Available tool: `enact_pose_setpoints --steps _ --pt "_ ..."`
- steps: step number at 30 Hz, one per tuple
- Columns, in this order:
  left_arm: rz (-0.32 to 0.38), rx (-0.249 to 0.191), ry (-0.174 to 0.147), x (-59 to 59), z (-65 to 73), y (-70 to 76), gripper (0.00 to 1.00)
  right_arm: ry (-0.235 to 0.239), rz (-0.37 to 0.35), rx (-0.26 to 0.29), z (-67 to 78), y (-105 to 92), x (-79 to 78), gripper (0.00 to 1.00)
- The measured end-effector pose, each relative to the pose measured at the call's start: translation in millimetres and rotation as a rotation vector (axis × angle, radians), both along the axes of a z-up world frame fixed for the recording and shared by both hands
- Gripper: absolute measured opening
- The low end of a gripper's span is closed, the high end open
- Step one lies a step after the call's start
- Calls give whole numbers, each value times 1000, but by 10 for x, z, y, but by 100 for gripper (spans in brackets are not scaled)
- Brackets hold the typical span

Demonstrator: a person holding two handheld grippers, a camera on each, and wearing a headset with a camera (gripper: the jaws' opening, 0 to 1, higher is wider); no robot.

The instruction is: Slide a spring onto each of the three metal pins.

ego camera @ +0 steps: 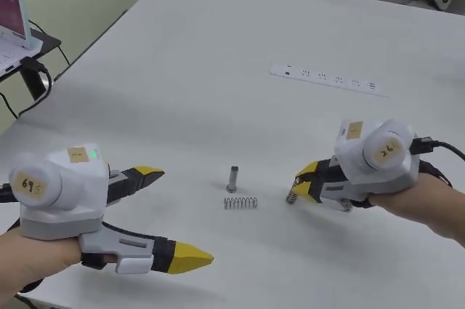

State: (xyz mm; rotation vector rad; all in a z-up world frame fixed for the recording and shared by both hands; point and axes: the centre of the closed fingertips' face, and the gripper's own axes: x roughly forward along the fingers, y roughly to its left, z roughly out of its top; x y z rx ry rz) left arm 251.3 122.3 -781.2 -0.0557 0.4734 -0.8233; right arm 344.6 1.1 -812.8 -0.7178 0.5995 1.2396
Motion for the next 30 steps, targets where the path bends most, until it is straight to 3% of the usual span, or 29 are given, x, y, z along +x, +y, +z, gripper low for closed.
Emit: enact_pose_setpoints --steps 15,23,27,30 --pt "4 0 -8 -3 30 17 98 16 -15 19 8 33 -2 15" --pt "7 1 -14 11 51 45 98 13 -46 65 105 49 7 21" --pt "6 2 -15 14 63 43 98 35 -68 120 190 55 -37 25" --pt "6 2 -16 19 69 38 98 28 -73 124 218 23 -51 24"
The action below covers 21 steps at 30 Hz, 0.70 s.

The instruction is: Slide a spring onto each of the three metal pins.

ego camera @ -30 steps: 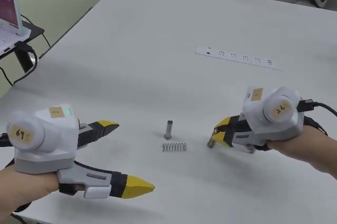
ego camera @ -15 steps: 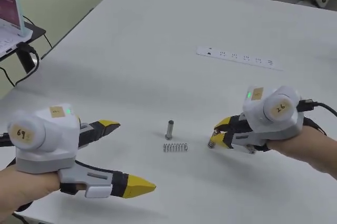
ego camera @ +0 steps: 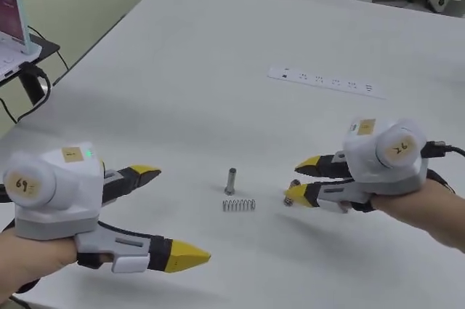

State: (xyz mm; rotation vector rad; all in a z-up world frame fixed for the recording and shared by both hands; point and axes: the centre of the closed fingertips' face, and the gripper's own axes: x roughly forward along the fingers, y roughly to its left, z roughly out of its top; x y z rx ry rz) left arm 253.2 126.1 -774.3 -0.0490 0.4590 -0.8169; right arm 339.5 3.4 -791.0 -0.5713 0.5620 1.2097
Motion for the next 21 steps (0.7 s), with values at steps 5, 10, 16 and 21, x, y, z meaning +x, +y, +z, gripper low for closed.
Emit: enact_pose_setpoints --steps 5,10,16,21 --pt "-4 2 -4 7 26 -21 98 6 2 35 86 -26 -96 27" --pt "-7 3 -7 22 45 -27 98 -1 -8 68 156 -68 -159 28" --pt "-16 7 -5 5 41 -46 98 3 -21 106 215 -124 -261 30" --pt "-19 13 -3 -1 29 -43 98 8 -36 114 178 -207 -332 30"
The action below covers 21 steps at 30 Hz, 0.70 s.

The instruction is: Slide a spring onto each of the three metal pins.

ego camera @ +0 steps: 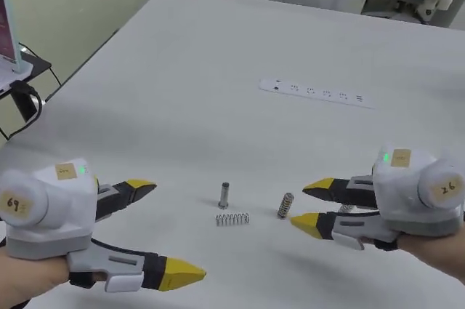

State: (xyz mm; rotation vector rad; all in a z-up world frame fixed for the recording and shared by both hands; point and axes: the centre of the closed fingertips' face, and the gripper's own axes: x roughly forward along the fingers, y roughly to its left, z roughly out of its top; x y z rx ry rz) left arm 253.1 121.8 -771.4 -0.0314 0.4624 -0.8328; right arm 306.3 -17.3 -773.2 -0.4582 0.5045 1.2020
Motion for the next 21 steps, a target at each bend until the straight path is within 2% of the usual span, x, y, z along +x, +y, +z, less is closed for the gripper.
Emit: enact_pose_setpoints --steps 2,10,21 --pt "-2 -2 1 -1 6 -6 98 28 -20 12 -43 -46 -30 30" --pt "-14 8 6 -12 -19 -27 98 67 -36 -6 -223 -154 -177 30" --pt "-12 6 8 -11 -25 -7 98 82 -27 -16 -265 -148 -229 29"
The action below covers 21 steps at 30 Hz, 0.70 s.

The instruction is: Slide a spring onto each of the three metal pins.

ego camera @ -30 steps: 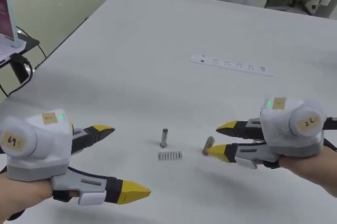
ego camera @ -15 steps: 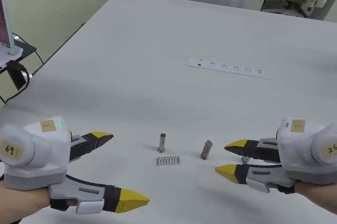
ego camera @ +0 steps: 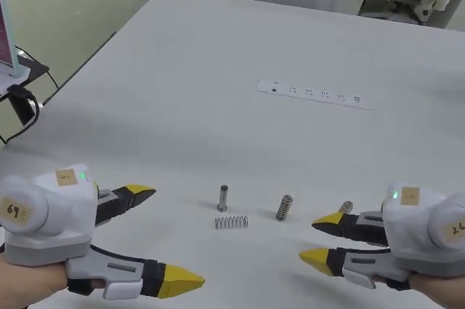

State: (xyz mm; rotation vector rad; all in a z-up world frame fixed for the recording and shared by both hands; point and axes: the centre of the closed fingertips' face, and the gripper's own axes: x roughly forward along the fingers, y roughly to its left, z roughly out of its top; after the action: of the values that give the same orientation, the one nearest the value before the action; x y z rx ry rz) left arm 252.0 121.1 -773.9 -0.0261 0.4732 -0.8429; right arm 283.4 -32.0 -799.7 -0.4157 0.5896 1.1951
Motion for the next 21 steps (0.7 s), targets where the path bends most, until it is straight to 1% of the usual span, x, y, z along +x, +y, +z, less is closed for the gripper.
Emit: enact_pose_setpoints --steps 3,6,10,13,18,21 --pt "-2 1 0 -1 0 -2 98 -2 17 -4 4 64 3 29" --pt "-2 -2 -1 0 3 0 98 -18 54 -14 18 155 3 29" --pt "3 -1 0 1 -2 13 98 -26 97 -23 43 270 1 29" --pt "5 -1 -1 1 0 22 98 -42 140 -43 39 353 16 28" --pt "8 -1 -1 -1 -5 34 98 -64 186 -61 63 496 40 28" --pt "9 -1 1 -6 -10 34 98 -69 213 -73 43 576 44 27"
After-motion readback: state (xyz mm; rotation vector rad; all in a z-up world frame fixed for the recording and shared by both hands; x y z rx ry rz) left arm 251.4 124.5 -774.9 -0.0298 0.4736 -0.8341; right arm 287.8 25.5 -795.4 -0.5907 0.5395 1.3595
